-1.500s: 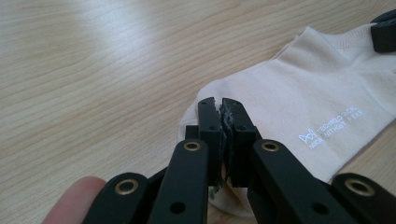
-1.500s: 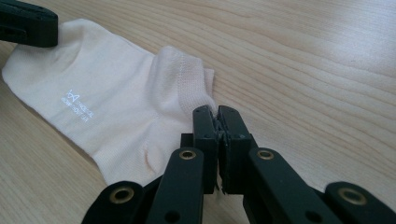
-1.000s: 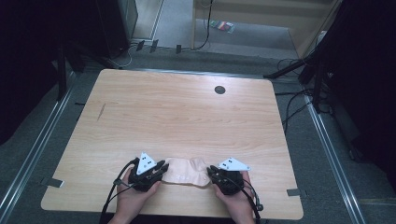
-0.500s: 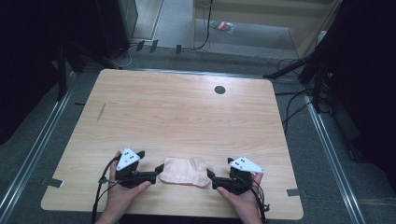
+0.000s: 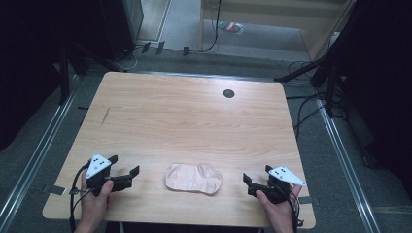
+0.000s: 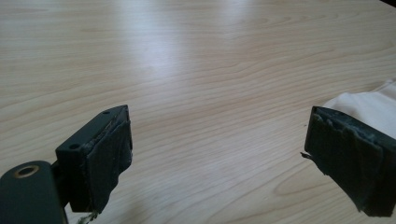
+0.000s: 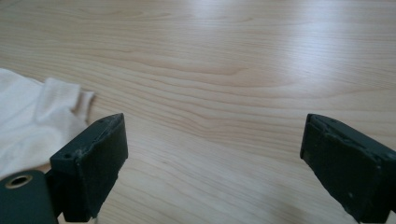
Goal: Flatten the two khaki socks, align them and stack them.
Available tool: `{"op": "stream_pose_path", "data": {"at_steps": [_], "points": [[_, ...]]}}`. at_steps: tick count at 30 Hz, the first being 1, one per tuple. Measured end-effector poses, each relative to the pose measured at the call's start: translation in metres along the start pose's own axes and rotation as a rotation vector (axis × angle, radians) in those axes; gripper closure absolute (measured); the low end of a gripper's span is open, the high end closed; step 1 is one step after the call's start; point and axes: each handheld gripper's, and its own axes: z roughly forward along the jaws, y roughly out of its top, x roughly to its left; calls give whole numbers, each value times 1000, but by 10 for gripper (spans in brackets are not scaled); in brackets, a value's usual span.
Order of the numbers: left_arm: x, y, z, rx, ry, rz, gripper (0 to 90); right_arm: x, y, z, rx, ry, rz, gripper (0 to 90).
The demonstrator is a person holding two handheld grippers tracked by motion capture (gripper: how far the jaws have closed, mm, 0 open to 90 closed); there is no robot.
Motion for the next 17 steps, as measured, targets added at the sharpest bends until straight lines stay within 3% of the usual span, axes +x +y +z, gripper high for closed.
{"op": "stream_pose_path", "data": {"at_steps": [4,9,13,17], "points": [[14,-4,-8,5,42,-3,83,-15,-4,-8,2,-39,10,75],[32,-8,-14,11,130,-11,84,-32,-9,-19,-2,-81,32,75],[34,-8,-11,17,139,-18,85,-39,-11,-22,-4,-88,65,75],[28,-9,-9,28,137,25,85,-35,-12,-20,5,-94,30,75]]}}
